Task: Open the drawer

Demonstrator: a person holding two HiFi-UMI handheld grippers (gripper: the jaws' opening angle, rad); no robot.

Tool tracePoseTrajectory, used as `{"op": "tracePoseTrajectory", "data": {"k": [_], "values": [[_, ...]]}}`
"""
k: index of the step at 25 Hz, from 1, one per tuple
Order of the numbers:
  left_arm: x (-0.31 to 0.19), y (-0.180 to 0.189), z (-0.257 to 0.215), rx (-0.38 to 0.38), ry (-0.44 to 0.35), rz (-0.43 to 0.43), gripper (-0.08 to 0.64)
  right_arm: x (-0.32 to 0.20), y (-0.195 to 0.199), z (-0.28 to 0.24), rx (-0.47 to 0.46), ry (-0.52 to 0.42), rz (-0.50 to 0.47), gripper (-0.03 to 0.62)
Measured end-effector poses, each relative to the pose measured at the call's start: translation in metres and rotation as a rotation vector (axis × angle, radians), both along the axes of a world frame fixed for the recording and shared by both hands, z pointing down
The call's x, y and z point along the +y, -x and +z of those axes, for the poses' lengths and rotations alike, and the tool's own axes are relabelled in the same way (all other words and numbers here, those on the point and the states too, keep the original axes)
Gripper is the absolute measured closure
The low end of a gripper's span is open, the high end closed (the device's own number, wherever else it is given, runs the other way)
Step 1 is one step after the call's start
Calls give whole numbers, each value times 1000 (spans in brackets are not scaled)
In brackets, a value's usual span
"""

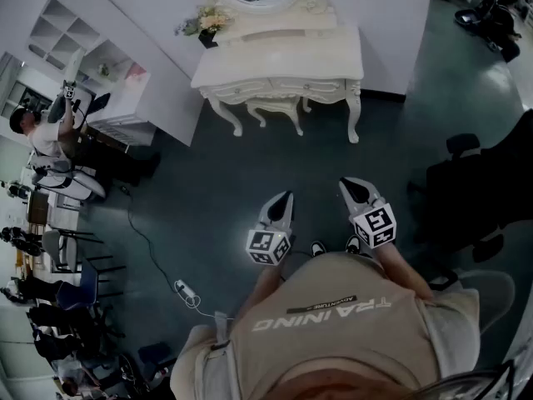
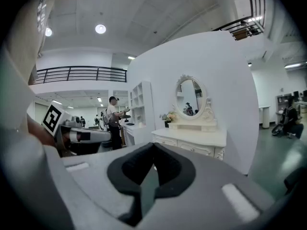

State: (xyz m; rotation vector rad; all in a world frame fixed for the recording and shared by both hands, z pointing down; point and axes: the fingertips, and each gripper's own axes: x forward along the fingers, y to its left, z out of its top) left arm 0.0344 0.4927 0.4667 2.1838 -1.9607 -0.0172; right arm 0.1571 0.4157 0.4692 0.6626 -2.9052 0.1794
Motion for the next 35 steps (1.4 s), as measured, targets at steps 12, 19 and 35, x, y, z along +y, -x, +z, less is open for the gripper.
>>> {"op": "tracePoseTrajectory", "data": {"k": [12, 19, 35], "values": [[11, 9, -15, -65, -30, 30, 552, 27, 3, -11, -2, -4, 23, 589], [10, 17, -9, -57, -33, 50, 552, 35, 14, -6, 34, 11, 22, 589], [-24, 32, 40, 41, 54, 114, 552, 30, 29, 24, 128, 74, 31, 589]]}}
